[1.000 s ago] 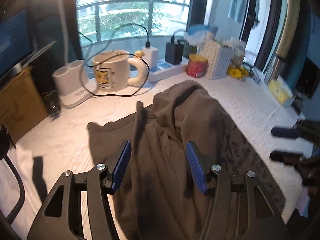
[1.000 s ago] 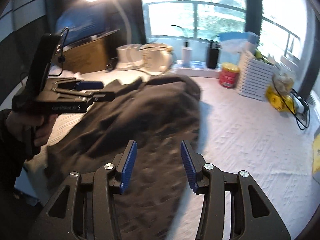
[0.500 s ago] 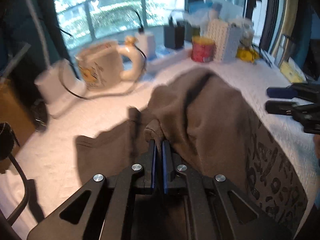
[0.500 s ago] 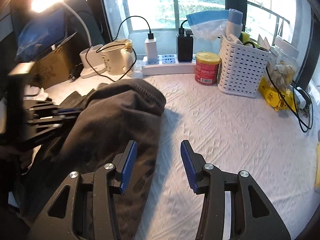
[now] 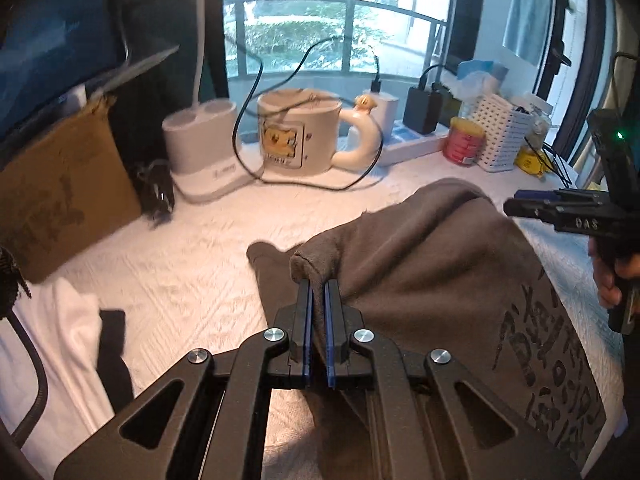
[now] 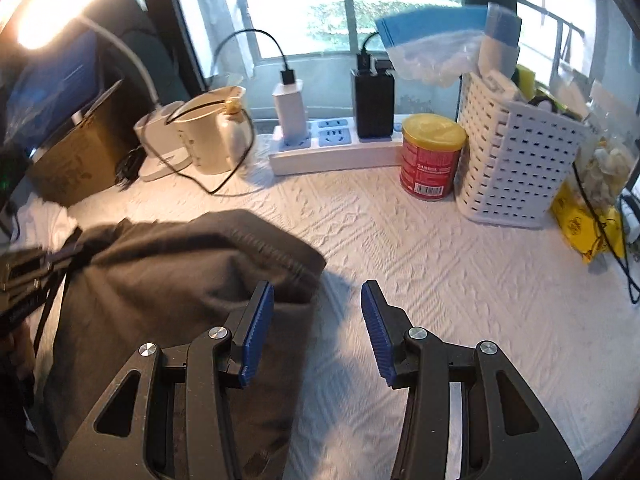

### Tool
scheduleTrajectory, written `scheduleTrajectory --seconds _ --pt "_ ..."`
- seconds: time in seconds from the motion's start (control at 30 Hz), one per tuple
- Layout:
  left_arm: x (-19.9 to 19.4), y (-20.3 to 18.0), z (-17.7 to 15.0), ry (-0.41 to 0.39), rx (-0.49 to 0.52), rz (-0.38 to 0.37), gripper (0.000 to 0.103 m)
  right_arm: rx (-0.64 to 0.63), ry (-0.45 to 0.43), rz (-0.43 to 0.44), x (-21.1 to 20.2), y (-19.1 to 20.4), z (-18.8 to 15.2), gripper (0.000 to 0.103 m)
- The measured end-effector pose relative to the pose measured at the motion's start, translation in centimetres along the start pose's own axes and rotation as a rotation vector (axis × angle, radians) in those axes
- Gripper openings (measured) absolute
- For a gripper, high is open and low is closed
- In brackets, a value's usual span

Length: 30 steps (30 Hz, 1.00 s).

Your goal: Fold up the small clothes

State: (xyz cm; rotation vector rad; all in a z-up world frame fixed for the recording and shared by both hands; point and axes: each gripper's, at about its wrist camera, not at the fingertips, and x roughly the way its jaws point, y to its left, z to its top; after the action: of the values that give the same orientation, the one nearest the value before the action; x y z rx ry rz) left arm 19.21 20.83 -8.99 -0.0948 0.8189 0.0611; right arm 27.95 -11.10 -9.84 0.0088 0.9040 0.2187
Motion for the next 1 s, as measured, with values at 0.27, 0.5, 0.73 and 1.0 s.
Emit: scheduleTrajectory --seconds 0.27,0.5,0.73,1.0 --pt "-0.6 0.5 -0.5 -0.022 -0.027 -0.033 0.004 0.103 0.097 0.184 4.3 -0.9 1.1 0.025" --pt "-1.0 0.9 -0.3 -0.036 -0.042 -0.041 0.004 -0.026 -0.034 0.170 2.8 0.8 4.3 0.014" --pt "0.5 2.0 -1.3 0.041 -0.098 -0.017 0.007 -0.091 0.044 0.046 5.1 1.8 3.7 0.023" --pt "-3.4 2.8 -3.0 0.049 -0.188 -0.072 0.029 -0.135 -0.008 -0.080 0.2 3.2 1.9 0.030"
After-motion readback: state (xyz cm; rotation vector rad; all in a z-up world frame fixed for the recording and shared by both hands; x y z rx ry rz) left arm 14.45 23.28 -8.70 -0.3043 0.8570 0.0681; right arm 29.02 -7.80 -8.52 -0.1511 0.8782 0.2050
